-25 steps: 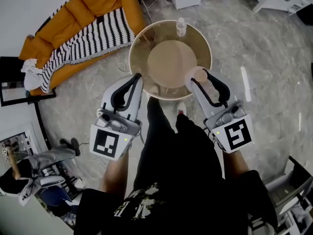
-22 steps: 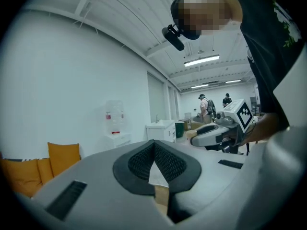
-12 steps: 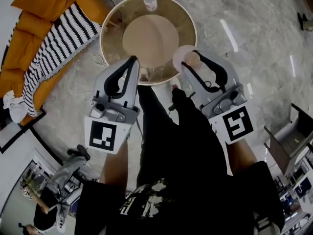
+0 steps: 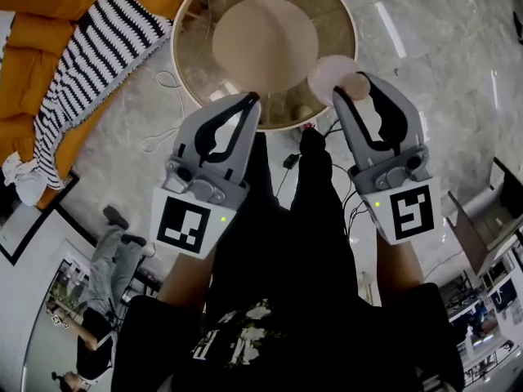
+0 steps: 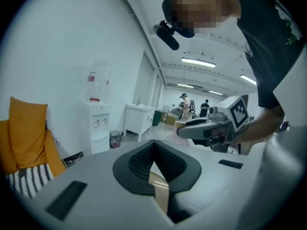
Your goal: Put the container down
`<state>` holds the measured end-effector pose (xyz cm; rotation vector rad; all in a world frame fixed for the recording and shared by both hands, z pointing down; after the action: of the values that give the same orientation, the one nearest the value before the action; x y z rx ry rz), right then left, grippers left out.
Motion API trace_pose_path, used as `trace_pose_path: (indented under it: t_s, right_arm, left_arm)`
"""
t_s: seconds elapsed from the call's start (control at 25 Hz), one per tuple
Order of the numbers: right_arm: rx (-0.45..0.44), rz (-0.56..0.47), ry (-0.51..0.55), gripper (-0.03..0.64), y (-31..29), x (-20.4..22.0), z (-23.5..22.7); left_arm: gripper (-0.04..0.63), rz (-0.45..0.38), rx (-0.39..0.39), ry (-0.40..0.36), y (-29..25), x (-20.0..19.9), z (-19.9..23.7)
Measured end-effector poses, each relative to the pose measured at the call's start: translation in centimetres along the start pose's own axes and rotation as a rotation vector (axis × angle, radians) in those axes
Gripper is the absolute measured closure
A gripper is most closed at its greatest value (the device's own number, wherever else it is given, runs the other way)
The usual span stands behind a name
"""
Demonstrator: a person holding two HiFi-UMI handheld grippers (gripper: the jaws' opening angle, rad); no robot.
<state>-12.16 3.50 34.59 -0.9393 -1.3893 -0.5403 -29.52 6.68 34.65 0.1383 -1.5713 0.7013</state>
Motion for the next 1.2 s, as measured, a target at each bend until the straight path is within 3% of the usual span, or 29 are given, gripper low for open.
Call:
trace_pose_path:
  t_s: [0.16,0.36,0.52,0.72,0.92,1.2]
  right_arm:
    - [0.057,-0.002,-0.007,0.497,-3.7,1.5,-0.2]
    - [0.078,-0.016,-0.054,0.497,-4.5,7.9,-1.0]
    - [0.082,-0.002,-0.066,0.497,-6.2,11.4,-2.0]
    - [0.043,0.034,-0.013,0.497,-10.4,14.9,-1.8]
    - [-0.040,0.093,0.005,0.497,-13.7,17.7,-0.7]
    - [-0.094,0.159,-0.005,0.497,-17.8,21.3,0.0]
  left_arm:
    - [0.594,0.011,0.056,-0.020,-1.6,0.9,3.6]
    - [0.595,0.019,0.061,-0.064,-3.9,4.3,3.1]
    - [0.595,0.037,0.092,-0.054,-5.8,7.5,3.0]
    - [0.594,0.073,0.115,-0.031,-7.4,12.1,4.8]
    - [0.594,0.055,0.147,-0.045,-8.6,13.1,5.8]
    - [0.594,0.031,0.116,-0.022,-9.8,16.5,8.8]
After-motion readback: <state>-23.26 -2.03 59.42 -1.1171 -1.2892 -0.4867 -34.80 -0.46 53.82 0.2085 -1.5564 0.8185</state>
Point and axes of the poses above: the fingertips, and each gripper's own axes: y backward along the fingers, z to its left, x out of its underside, the point moved 6 cm from there along y, backward along the fingers, and after that the axes turned 10 degrees about -x, right-handed, at the moved point
